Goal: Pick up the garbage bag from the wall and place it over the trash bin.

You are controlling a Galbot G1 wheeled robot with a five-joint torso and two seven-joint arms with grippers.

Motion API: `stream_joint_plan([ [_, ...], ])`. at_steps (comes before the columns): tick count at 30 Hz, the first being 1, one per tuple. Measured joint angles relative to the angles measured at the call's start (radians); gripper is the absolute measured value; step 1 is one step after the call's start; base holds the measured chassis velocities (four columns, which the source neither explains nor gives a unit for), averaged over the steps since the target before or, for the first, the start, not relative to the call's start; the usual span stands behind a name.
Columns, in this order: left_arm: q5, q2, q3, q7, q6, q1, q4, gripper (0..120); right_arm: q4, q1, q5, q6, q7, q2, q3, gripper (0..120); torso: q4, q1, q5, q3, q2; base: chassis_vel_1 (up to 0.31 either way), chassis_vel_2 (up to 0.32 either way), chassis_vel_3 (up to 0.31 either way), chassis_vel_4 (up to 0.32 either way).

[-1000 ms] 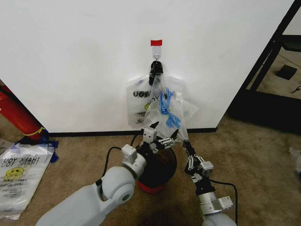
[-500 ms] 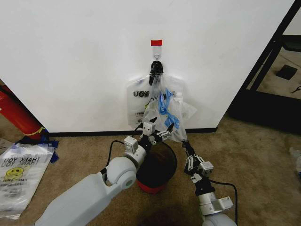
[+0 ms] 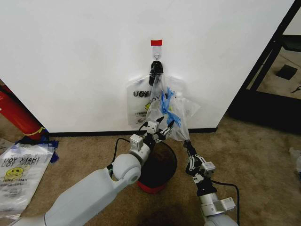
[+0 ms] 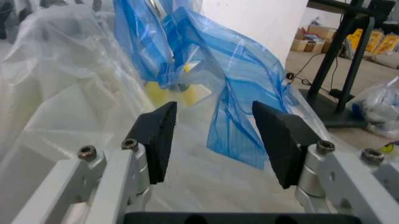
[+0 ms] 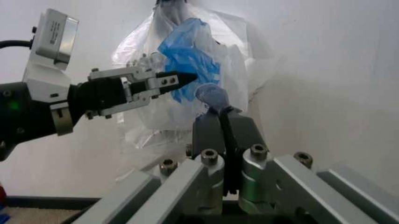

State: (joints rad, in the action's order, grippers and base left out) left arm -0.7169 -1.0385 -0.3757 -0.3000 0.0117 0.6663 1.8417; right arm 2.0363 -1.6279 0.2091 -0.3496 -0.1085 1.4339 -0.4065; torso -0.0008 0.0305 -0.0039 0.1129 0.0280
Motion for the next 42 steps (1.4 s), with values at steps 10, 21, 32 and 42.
stream_joint_plan([
  [10, 0.001, -0.012, -0.001, -0.007, 0.002, -0.018, -0.025, 18, 0.007, -0.009, 0.001, -0.004, -0.002, -0.001, 0.001, 0, -0.0002, 0.0, 0.0, 0.0, 0.0, 0.0, 0.0, 0.0, 0.0],
  [21, 0.01, 0.025, 0.04, -0.009, 0.003, 0.036, 0.025, 0, 0.008, 0.004, 0.007, 0.0, 0.001, -0.007, 0.002, 0, -0.0001, 0.0, 0.0, 0.0, 0.0, 0.0, 0.0, 0.0, 0.0],
  [32, 0.037, 0.074, 0.112, -0.012, 0.0, 0.111, 0.112, 0, 0.114, -0.046, -0.031, 0.029, 0.006, -0.128, -0.045, 32, -0.0005, 0.0, 0.0, 0.0, 0.0, 0.0, 0.0, 0.0, 0.0],
  [42, 0.073, 0.064, 0.116, -0.014, -0.006, 0.138, 0.103, 0, 0.07, 0.175, 0.164, 0.175, 0.057, -0.388, -0.053, 70, 0.0, 0.0, 0.0002, 0.0, 0.0, 0.0, 0.0, 0.0, 0.0],
])
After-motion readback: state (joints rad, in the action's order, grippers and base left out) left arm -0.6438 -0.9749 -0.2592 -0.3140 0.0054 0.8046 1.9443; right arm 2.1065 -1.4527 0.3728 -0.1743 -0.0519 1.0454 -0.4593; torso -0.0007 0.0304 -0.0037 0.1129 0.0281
